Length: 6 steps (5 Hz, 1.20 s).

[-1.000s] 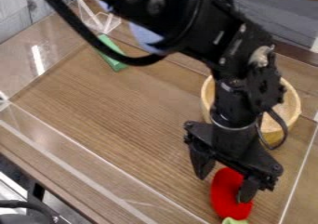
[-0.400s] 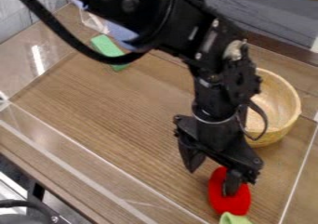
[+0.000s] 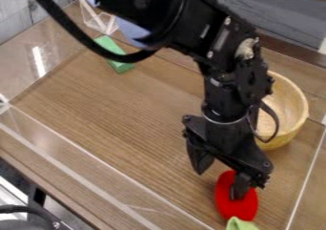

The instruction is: Move the red object to the right side of the table

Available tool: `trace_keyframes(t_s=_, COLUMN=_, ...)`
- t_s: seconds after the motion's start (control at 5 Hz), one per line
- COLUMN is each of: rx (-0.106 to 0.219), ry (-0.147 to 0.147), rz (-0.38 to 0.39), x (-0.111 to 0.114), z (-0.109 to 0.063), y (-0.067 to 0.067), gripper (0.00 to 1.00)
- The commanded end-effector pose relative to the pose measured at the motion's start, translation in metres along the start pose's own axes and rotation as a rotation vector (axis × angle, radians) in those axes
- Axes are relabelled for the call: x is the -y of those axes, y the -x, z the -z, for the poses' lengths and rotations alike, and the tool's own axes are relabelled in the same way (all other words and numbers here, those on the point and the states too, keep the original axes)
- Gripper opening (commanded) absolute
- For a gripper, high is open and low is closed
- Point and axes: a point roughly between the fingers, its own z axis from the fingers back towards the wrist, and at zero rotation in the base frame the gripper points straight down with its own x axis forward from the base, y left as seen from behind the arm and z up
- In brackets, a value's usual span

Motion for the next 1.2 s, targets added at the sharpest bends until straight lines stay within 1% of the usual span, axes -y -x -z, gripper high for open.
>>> trace_keyframes(t_s=0.0, rx=0.043, ry=-0.009, rz=-0.038, x=0.011, z=-0.011, y=-0.01, gripper=1.0)
trace_keyframes(t_s=0.2, rx=0.062, ry=-0.023, rz=-0.094, x=0.006, z=-0.026, y=-0.007, gripper=1.0)
trace_keyframes(t_s=0.4, rx=0.094, ry=-0.036, rz=-0.155, x=-0.003, z=-0.045, y=-0.005, gripper=1.0)
trace_keyframes(t_s=0.6, rx=0.12, ry=-0.044, rz=-0.169, x=-0.021, z=-0.056, y=-0.012, gripper=1.0)
trace_keyframes(t_s=0.8, rx=0.141, ry=-0.056, rz=-0.176, x=-0.038, z=-0.062, y=-0.024, gripper=1.0)
trace_keyframes(t_s=1.0, rx=0.132, ry=-0.061, rz=-0.149, x=-0.03, z=-0.064, y=-0.032, gripper=1.0)
